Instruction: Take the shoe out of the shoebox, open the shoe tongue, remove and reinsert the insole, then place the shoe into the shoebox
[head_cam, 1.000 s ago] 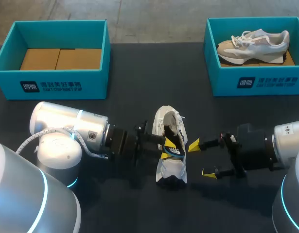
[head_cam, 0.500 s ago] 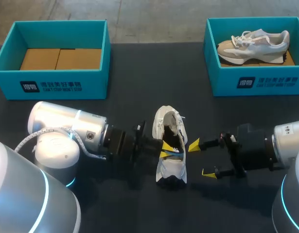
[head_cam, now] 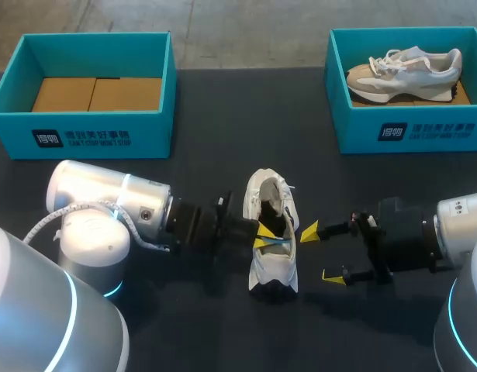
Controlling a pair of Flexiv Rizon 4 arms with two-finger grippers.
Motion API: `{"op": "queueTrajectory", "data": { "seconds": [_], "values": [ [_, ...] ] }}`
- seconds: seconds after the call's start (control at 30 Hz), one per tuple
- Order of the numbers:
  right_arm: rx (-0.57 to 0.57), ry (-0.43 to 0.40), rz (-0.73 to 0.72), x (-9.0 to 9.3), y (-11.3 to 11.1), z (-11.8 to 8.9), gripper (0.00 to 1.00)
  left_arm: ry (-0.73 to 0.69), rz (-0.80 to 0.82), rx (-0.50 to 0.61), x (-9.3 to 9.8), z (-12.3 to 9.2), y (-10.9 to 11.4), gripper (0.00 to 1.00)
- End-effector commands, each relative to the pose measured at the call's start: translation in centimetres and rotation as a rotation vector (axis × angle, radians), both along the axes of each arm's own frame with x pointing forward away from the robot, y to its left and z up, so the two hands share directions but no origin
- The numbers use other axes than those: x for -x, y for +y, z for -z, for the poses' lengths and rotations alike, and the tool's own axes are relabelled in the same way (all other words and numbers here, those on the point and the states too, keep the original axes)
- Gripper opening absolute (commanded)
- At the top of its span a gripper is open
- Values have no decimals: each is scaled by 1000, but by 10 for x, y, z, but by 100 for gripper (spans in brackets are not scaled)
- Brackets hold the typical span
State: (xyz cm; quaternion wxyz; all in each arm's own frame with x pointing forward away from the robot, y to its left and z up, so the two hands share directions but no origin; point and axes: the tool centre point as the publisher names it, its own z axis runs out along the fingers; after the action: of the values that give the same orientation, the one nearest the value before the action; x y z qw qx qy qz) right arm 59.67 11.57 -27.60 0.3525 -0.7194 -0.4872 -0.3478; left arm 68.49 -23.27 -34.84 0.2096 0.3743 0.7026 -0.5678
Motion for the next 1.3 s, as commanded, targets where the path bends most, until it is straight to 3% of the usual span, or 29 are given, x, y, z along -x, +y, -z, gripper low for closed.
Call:
{"op": "queueTrajectory", "data": {
  "seconds": [0.03, 0.27, 0.43, 0.6, 0.93, 0.97, 1.03, 1.3],
  "values": [
    [2, -1, 2, 2, 0, -1, 100, 0, 0, -8, -4, 4, -4, 0],
    [2, -1, 2, 2, 0, -1, 100, 3, 0, -3, -3, 0, -4, 0],
    [2, -1, 2, 2, 0, -1, 100, 5, 9, 9, 1, -6, -5, 23],
    [2, -1, 2, 2, 0, -1, 100, 8, 24, 15, 6, -12, -5, 30],
    [2, -1, 2, 2, 0, -1, 100, 18, 45, 22, 16, -21, -1, 25],
    [2, -1, 2, 2, 0, -1, 100, 19, 47, 22, 17, -21, -1, 22],
    [2, -1, 2, 2, 0, -1, 100, 24, 52, 17, 18, -20, 0, 0],
    [2, -1, 2, 2, 0, -1, 100, 39, 53, -5, 14, -8, 2, 0]
  ]
}}
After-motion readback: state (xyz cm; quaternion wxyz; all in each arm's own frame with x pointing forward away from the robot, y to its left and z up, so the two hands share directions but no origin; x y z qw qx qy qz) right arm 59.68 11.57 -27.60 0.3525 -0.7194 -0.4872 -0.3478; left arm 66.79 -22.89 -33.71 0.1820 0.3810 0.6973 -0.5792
